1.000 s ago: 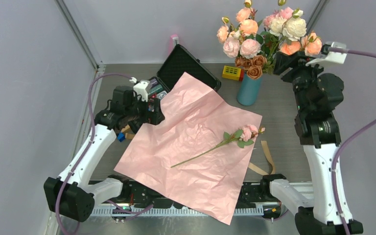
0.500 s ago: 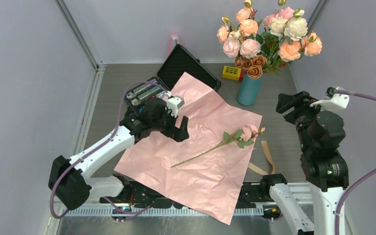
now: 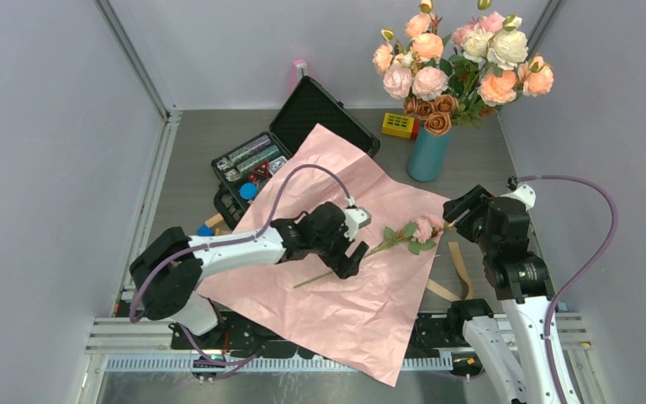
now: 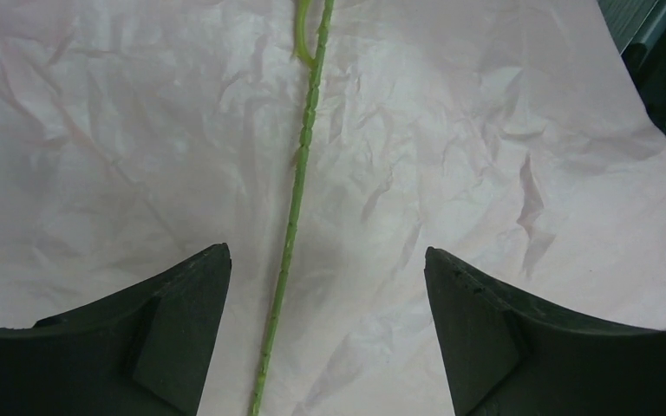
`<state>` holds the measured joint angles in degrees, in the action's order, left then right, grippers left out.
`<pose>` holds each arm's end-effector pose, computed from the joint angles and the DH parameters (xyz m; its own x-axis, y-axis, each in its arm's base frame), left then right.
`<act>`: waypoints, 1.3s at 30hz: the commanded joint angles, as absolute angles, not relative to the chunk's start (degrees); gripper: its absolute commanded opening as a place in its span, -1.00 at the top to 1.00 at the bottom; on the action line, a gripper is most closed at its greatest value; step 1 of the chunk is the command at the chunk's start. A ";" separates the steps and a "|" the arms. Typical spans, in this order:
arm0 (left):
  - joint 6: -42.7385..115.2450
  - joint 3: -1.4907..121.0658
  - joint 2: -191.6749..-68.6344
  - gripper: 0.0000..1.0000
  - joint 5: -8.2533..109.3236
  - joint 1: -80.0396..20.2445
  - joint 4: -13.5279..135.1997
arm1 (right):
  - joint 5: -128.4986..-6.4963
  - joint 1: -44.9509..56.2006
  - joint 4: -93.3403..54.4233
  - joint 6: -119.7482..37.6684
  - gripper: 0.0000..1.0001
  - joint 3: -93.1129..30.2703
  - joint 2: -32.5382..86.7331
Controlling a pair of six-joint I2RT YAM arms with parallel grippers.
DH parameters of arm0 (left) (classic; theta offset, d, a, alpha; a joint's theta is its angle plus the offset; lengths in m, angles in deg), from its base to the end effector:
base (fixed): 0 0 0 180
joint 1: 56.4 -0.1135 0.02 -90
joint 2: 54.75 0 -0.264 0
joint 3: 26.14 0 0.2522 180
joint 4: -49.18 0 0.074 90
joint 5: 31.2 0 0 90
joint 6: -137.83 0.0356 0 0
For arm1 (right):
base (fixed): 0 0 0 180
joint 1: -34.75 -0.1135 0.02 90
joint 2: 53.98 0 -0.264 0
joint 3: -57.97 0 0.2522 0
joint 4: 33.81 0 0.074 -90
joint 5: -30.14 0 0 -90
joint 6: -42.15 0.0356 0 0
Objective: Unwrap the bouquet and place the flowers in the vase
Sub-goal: Pick up the fake flower from the wrapping paper.
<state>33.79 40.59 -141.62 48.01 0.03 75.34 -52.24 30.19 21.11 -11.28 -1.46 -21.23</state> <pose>0.1701 -0.2684 0.2115 -0.6037 0.4788 -0.6374 0.7664 0.5685 -0.2989 0.1196 0.0048 0.3178 -0.3564 0.5640 -0.7449 0.3113 0.8234 0.4745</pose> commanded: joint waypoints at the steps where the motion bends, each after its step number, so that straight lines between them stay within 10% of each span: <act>1: 37.21 41.50 -144.96 -0.62 54.70 4.19 68.60 | -53.18 29.94 15.53 -8.76 -0.31 -0.05 -21.64; 19: 40.26 47.53 -155.20 0.13 63.41 7.60 70.32 | -51.46 29.96 15.17 -10.41 -0.32 0.09 -20.56; 39: 40.11 49.39 -159.04 0.41 63.41 8.50 72.82 | -50.75 29.92 15.33 -10.59 -0.31 0.43 -21.67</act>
<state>39.47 46.73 -157.25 62.30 7.70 71.78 -52.20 30.19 17.70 -10.21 0.68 -20.64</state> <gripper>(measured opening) 0.300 0.657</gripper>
